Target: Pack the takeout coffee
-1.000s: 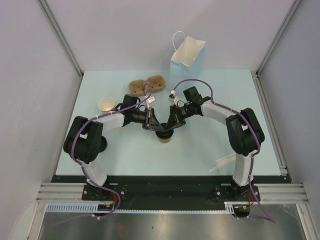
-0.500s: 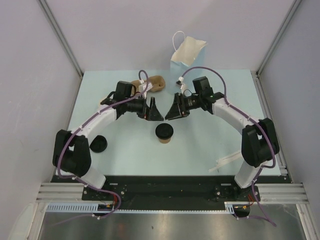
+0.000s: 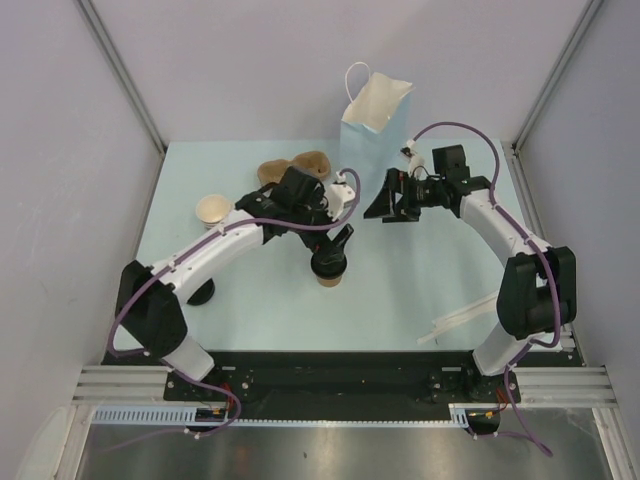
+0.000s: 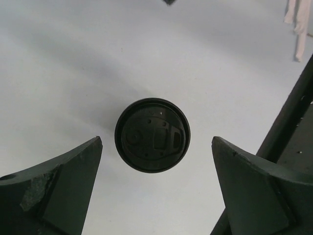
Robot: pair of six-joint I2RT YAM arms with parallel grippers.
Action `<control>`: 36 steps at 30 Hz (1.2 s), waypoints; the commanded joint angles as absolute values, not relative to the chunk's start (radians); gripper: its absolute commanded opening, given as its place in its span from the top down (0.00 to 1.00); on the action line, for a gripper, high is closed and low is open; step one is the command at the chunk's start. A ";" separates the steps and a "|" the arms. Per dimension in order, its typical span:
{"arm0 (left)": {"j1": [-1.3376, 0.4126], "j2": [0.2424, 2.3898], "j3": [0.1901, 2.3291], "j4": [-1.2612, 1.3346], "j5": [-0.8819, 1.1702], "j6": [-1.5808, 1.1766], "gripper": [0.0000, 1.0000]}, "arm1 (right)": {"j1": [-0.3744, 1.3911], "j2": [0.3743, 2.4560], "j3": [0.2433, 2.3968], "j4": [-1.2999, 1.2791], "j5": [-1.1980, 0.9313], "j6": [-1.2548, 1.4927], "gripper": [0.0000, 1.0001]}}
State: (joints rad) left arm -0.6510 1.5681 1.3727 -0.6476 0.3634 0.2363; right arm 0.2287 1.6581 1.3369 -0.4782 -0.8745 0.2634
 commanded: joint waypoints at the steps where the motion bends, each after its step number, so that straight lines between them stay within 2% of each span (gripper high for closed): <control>1: -0.696 1.626 1.425 -0.715 0.258 0.290 0.00 | 0.198 1.597 1.347 -0.523 -0.845 0.213 0.00; 17: -0.719 1.715 1.437 -0.718 0.233 0.299 0.01 | 0.184 1.618 1.347 -0.518 -0.861 0.227 0.00; 31: -0.741 1.730 1.410 -0.718 0.213 0.314 0.15 | 0.173 1.635 1.347 -0.512 -0.873 0.233 0.00; 36: -0.741 1.726 1.399 -0.727 0.196 0.319 0.24 | 0.170 1.638 1.347 -0.511 -0.874 0.236 0.00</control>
State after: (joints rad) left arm -0.7349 1.7302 1.4002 -0.7242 0.2127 0.2966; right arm 0.1772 1.6344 1.3369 -0.5194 -0.8539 0.2344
